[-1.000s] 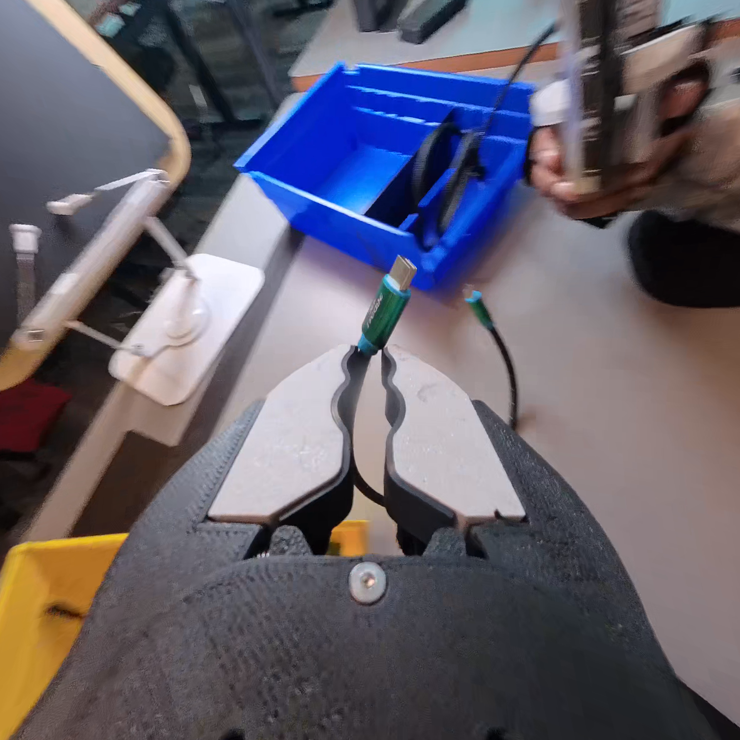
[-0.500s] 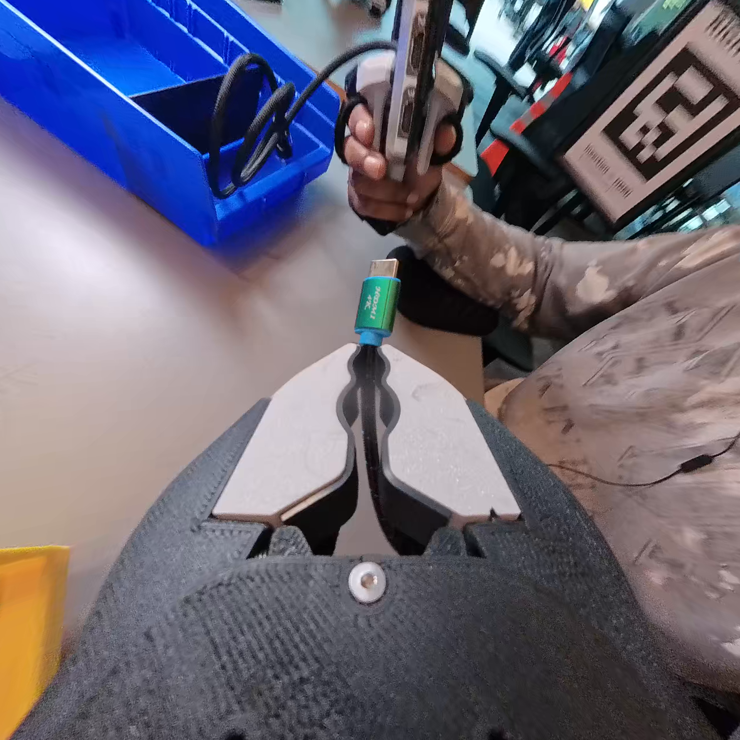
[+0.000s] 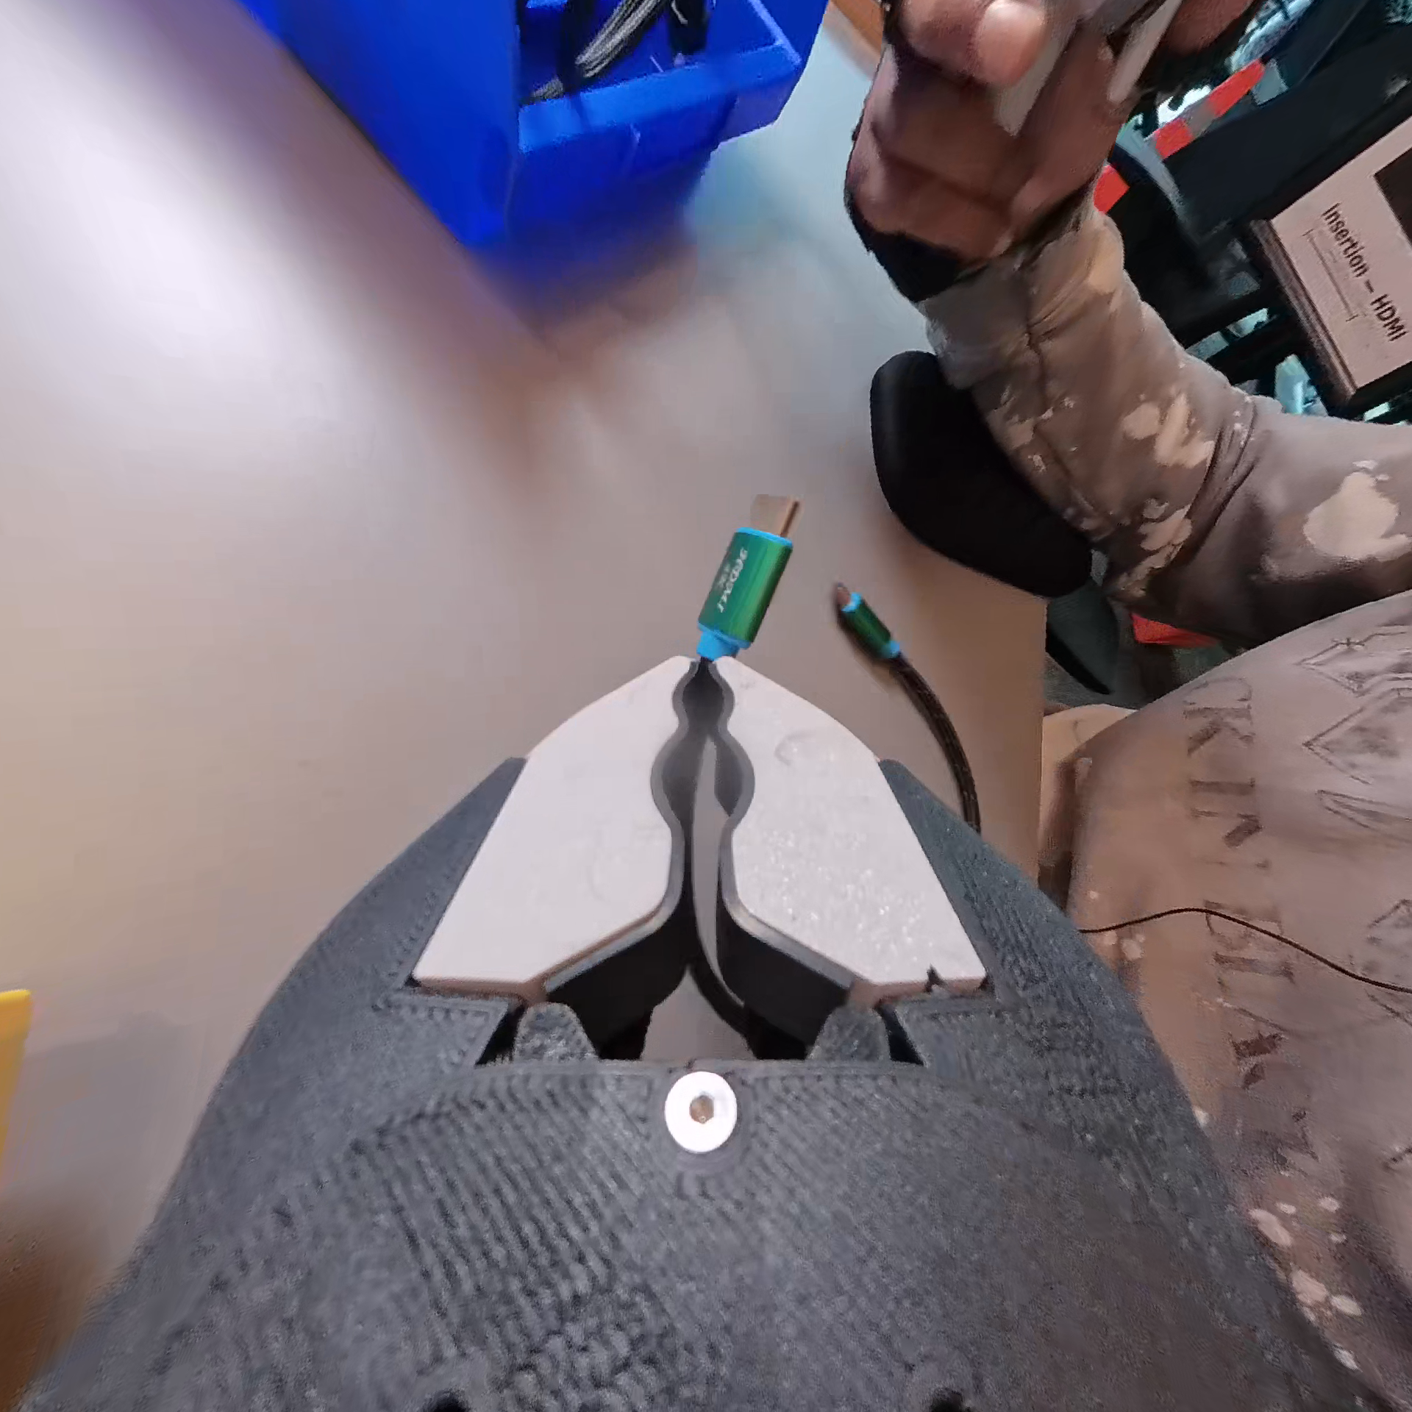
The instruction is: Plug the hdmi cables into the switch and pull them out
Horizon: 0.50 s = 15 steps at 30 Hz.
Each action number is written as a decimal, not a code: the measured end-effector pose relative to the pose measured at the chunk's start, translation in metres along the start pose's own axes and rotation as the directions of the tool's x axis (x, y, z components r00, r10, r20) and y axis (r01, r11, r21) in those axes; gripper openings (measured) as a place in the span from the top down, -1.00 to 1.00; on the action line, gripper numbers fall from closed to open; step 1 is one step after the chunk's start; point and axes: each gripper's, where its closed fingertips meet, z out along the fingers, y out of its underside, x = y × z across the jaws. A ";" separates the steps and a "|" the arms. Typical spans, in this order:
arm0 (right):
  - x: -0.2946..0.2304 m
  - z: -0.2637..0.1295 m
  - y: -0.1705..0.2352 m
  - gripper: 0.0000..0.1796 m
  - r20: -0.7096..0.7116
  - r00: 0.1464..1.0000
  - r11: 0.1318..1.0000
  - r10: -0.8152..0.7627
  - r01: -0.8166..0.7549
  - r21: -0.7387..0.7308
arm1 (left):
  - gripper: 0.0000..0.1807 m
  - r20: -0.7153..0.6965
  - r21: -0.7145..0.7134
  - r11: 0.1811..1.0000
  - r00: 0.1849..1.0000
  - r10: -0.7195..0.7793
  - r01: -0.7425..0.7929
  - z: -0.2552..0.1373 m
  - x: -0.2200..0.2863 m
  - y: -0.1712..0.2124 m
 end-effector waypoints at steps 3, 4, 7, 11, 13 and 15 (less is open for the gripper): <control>0.001 0.000 0.001 0.76 -0.001 1.000 1.000 0.003 -0.003 -0.002 | 1.00 0.020 -0.021 0.999 0.999 -0.030 0.030 0.008 -0.011 0.011; 0.001 0.000 0.001 0.76 -0.001 1.000 1.000 0.004 -0.004 -0.004 | 1.00 0.028 -0.032 0.999 0.999 -0.035 0.036 0.010 -0.014 0.015; 0.002 0.000 0.002 0.76 -0.004 1.000 1.000 0.005 -0.005 -0.008 | 1.00 0.029 -0.034 0.998 0.998 -0.052 0.053 0.013 -0.019 0.022; 0.002 0.000 0.003 0.76 -0.006 1.000 1.000 0.007 -0.007 -0.014 | 0.96 0.053 -0.051 0.998 0.998 -0.039 0.042 0.016 -0.026 0.030; 0.003 0.001 0.004 0.76 -0.007 1.000 1.000 0.007 -0.007 -0.017 | 0.89 0.058 -0.068 0.997 0.998 -0.018 0.022 0.016 -0.026 0.033; 0.003 0.001 0.005 0.76 -0.008 1.000 1.000 0.009 -0.009 -0.020 | 0.80 0.077 -0.096 0.995 0.997 0.006 0.001 0.016 -0.027 0.038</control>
